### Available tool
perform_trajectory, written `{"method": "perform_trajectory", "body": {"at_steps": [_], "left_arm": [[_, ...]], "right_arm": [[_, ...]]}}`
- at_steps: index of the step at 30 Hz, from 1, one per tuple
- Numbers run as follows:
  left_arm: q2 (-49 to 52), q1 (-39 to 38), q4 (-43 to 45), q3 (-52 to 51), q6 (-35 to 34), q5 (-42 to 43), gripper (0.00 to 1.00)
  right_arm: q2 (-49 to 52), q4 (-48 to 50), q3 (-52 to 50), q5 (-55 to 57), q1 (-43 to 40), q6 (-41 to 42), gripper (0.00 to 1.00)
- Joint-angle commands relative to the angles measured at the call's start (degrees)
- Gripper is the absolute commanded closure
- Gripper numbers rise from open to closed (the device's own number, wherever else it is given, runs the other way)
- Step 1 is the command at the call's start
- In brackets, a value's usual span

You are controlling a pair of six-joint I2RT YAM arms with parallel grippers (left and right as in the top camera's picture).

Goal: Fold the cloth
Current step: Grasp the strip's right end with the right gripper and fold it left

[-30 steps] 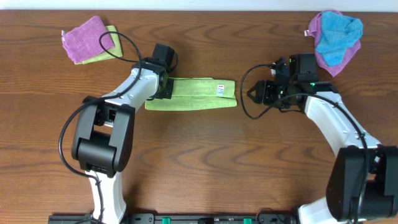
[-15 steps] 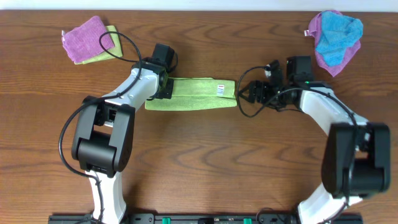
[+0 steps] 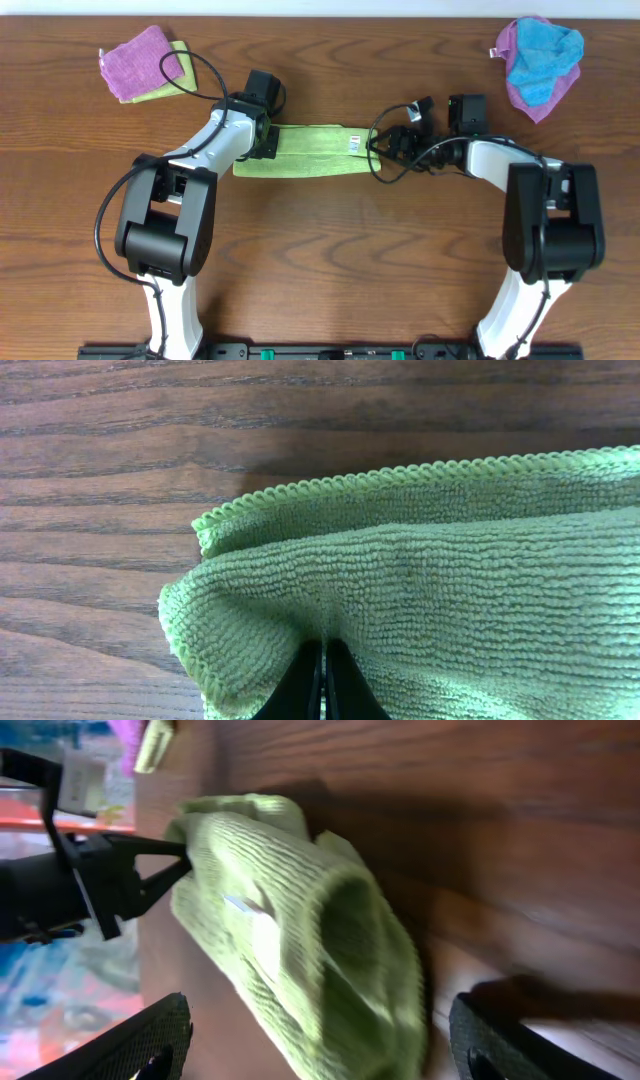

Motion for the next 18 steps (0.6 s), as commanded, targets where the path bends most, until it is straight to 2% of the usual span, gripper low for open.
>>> {"method": "perform_trajectory", "body": {"at_steps": [1, 9, 14, 16, 17, 18], "left_arm": [[2.3, 0.2, -0.1, -0.5, 0.8, 0.5, 0.94], [2.3, 0.2, -0.2, -0.5, 0.8, 0.5, 0.94], [2.3, 0.2, -0.2, -0.5, 0.8, 0.5, 0.94], [2.3, 0.2, -0.2, -0.5, 0.8, 0.5, 0.94], [2.3, 0.2, -0.2, -0.5, 0.8, 0.5, 0.94], [2.3, 0.2, -0.2, -0.5, 0.8, 0.5, 0.94]], "right_arm": [[4.4, 0.4, -0.4, 1.7, 2.7, 3.2, 0.16], [5.5, 3.1, -0.4, 5.7, 5.5, 3.5, 0.23], [5.5, 6.2, -0.4, 8.6, 5.5, 4.4, 0.36], [5.5, 8.2, -0.4, 9.0, 5.6, 5.6, 0.47], [5.5, 8.8, -0.4, 9.3, 5.6, 5.9, 0.57], [5.5, 9.8, -0.4, 9.4, 5.6, 6.6, 0.73]]}}
